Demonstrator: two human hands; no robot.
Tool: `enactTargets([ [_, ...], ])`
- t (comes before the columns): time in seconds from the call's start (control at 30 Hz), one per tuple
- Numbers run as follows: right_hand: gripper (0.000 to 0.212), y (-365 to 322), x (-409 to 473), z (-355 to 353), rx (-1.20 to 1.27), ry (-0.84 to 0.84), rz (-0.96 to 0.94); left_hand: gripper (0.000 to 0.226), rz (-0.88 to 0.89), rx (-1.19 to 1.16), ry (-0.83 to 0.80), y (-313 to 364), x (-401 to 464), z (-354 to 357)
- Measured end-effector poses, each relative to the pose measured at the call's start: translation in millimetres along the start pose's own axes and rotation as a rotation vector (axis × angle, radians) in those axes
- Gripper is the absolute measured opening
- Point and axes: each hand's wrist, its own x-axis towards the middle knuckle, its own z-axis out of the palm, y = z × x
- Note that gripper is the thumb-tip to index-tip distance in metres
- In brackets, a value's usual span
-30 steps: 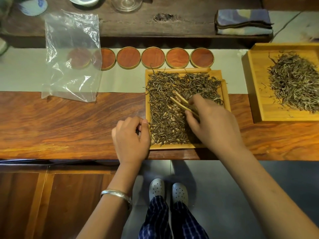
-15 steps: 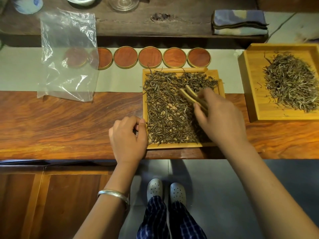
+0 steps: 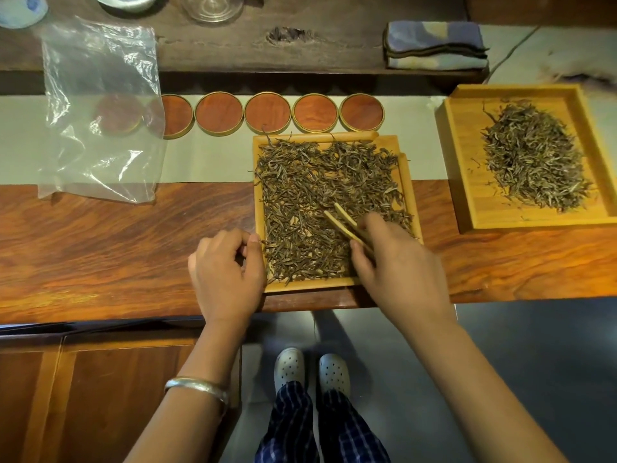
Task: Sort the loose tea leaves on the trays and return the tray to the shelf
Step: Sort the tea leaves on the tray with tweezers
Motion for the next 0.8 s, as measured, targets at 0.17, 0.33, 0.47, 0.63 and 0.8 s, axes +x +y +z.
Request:
enactTargets([
  [0.17, 0.017, 24, 7, -10, 0.011, 0.140, 0.062, 0.030, 0.003, 0.003, 0.010, 2, 0, 0],
  [0.33, 0.021, 44, 13, -9, -0.044, 0.118, 0.113, 0.030, 0.011, 0.003, 0.021, 0, 0, 1],
  [0.47, 0.021, 43, 16, -10, -0.032, 0.147, 0.116, 0.028, 0.002, 0.002, 0.022, 0, 0, 3],
  [0.63, 0.019, 26, 12, -6, -0.010, 0.101, 0.027, 0.029, 0.000, 0.000, 0.028, 0, 0, 2],
  [0.8, 0.021, 35, 21, -5, -0.022, 0.148, 0.059, 0.030, -0.006, -0.007, 0.029, 0, 0, 2],
])
